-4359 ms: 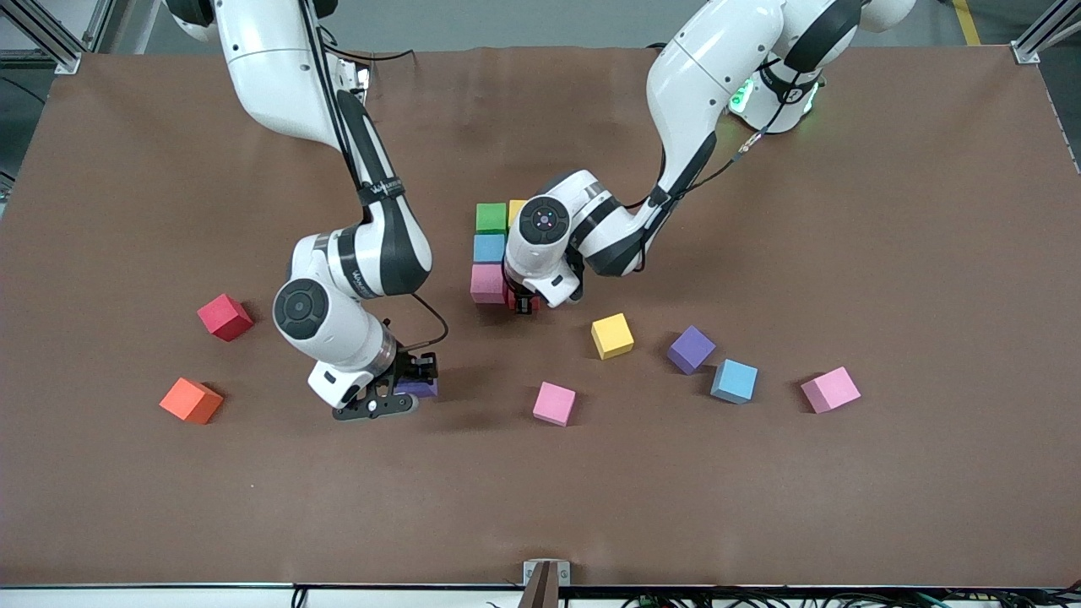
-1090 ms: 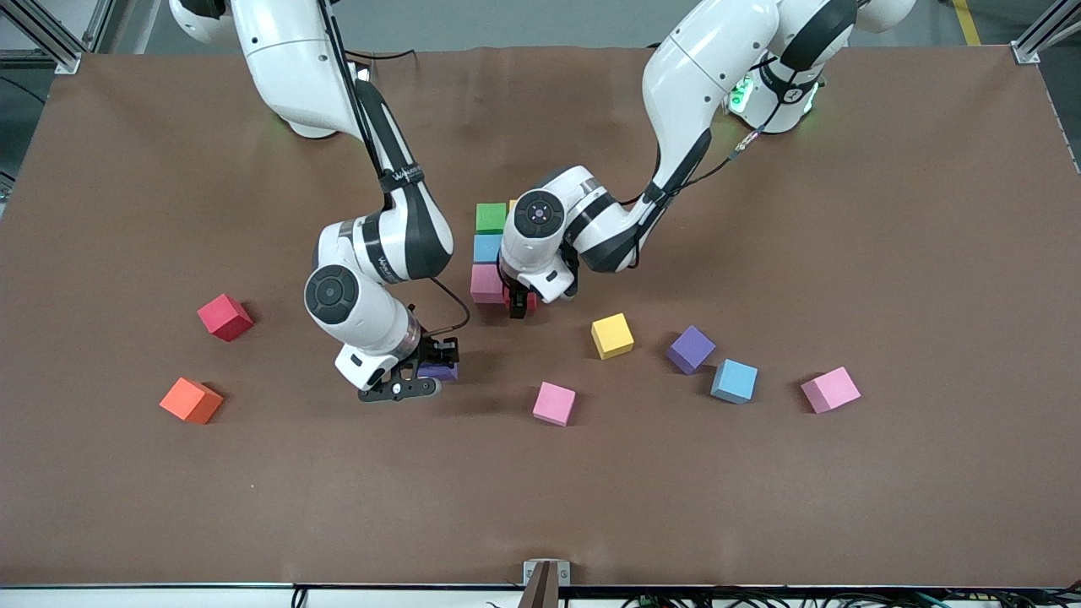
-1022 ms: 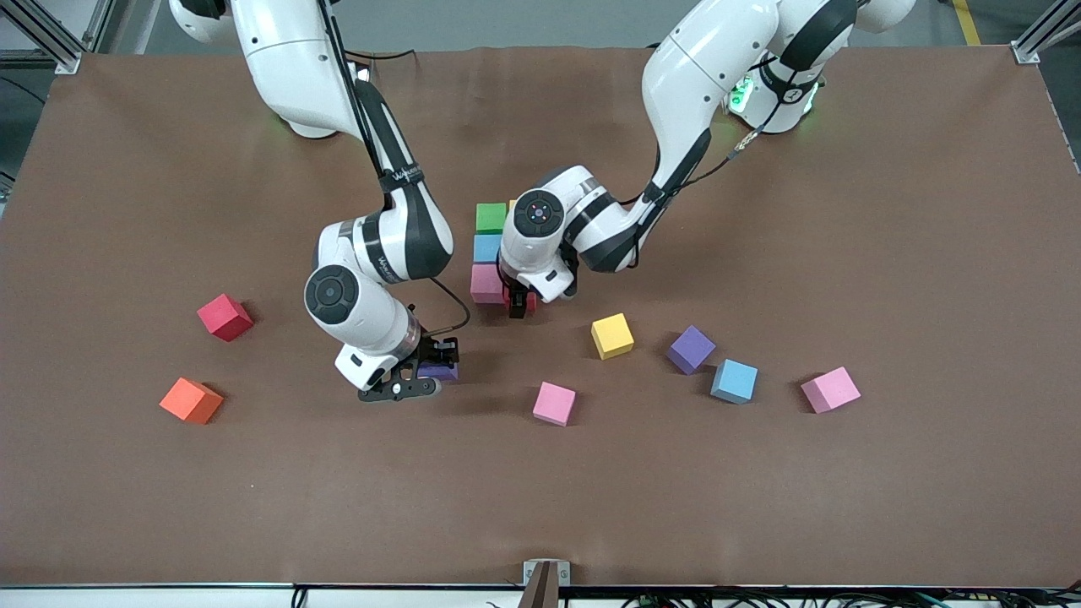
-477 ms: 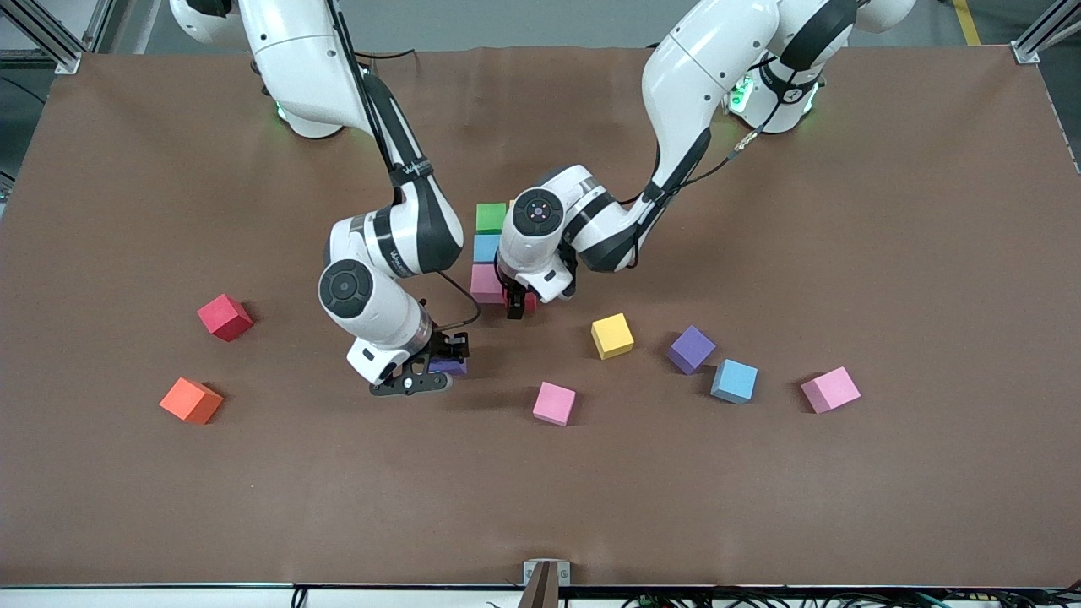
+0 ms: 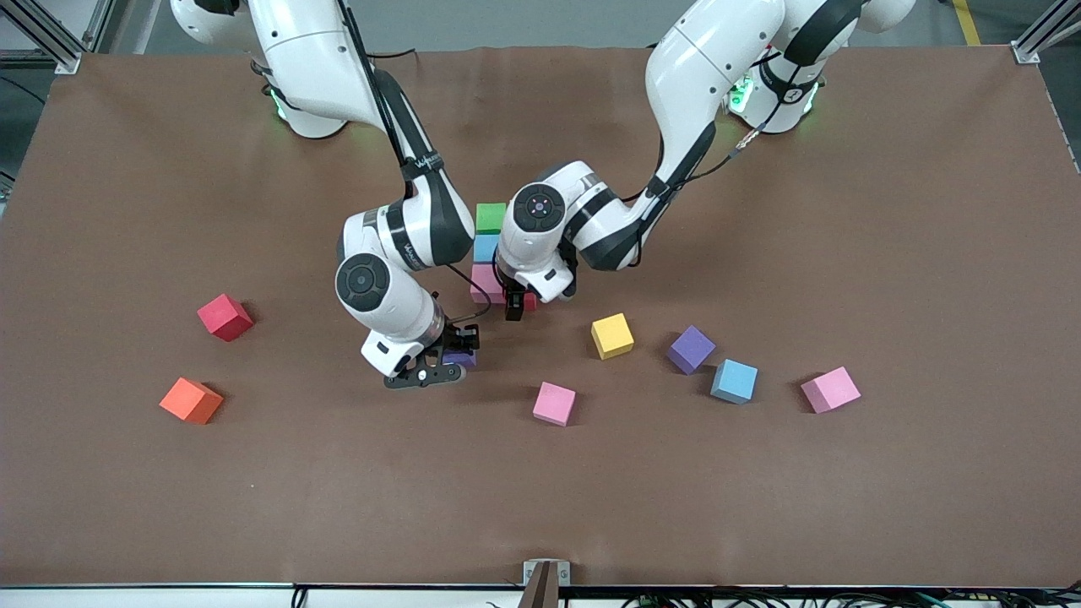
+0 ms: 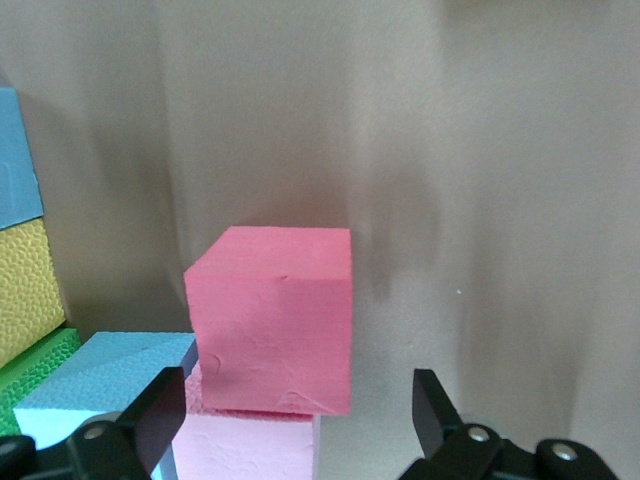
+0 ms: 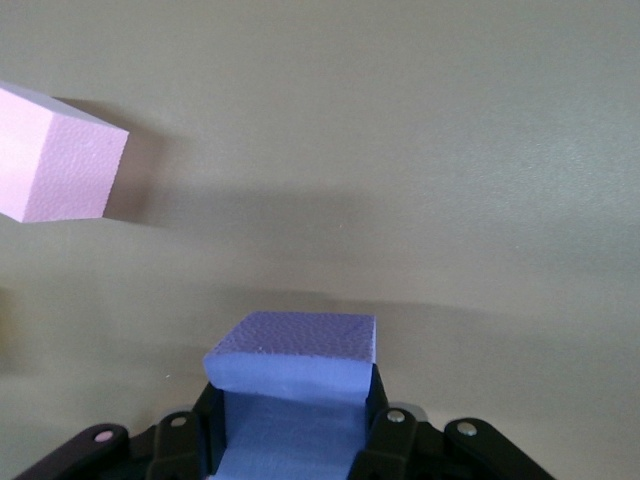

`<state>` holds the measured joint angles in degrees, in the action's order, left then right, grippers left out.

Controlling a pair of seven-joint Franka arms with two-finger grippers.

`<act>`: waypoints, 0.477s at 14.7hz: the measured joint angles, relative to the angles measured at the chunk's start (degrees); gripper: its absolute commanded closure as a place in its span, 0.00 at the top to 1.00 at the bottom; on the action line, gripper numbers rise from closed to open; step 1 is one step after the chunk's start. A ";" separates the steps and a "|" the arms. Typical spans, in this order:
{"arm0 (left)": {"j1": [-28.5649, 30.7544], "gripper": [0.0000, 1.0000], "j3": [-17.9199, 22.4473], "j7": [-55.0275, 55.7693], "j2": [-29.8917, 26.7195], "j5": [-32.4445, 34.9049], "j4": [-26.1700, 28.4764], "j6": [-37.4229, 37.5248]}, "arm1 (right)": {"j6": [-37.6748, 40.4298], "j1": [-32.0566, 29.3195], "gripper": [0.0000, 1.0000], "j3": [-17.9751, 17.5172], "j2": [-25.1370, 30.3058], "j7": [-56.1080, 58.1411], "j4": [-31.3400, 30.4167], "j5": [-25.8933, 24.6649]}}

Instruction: Arrange 11 blocks into digit 3

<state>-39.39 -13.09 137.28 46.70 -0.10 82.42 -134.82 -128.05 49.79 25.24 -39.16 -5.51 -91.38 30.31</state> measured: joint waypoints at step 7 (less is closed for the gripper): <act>0.90 1.00 0.13 0.00 -3.70 1.53 0.16 8.50 | -0.01 3.87 0.27 -0.12 -0.30 -1.20 -0.98 0.00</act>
<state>-38.48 -12.97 137.28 43.00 1.43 82.58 -126.32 -128.06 53.66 25.12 -39.47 -6.70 -92.36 30.31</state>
